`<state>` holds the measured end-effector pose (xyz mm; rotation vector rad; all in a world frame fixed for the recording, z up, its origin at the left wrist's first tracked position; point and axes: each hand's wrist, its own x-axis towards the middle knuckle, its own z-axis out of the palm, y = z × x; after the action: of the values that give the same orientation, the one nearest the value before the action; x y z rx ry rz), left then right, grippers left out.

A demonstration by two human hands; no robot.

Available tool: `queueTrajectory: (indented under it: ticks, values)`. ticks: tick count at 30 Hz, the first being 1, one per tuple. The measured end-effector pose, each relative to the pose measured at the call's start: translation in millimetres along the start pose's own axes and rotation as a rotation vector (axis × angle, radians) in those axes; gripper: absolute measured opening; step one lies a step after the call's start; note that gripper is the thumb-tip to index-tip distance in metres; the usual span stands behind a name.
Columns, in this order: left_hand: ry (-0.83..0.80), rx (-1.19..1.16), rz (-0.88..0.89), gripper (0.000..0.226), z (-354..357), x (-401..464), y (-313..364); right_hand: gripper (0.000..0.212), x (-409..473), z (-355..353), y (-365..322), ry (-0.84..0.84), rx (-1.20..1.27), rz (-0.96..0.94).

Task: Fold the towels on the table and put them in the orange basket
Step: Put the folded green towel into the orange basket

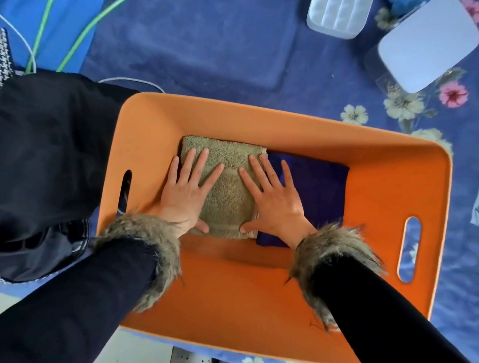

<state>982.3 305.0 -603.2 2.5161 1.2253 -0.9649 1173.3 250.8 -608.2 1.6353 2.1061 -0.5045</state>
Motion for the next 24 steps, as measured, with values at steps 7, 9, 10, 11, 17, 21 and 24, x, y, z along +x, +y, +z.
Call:
queueTrajectory:
  ticks: [7,9,10,11,17,21,24]
  values:
    - [-0.042,-0.381,0.004,0.100,-45,-42,6,0.081,-39,-48,-10,-0.070,0.472,0.073]
    - [0.092,-0.559,-0.012,0.082,-61,-73,9,0.069,-61,-70,-15,-0.051,0.552,0.086]
    - [0.179,-0.652,-0.024,0.074,-69,-90,9,0.064,-72,-83,-17,-0.032,0.567,0.091]
    - [0.268,-0.729,-0.038,0.067,-78,-109,9,0.061,-83,-96,-20,-0.009,0.580,0.096]
    - [0.598,-0.793,-0.153,0.053,-119,-222,-21,0.060,-130,-189,-61,0.160,0.535,-0.020]
    - [0.718,-0.758,-0.324,0.058,-121,-305,-56,0.063,-148,-251,-124,0.287,0.414,-0.208]
    - [0.785,-0.693,-0.469,0.060,-107,-372,-86,0.067,-160,-287,-186,0.351,0.362,-0.332]
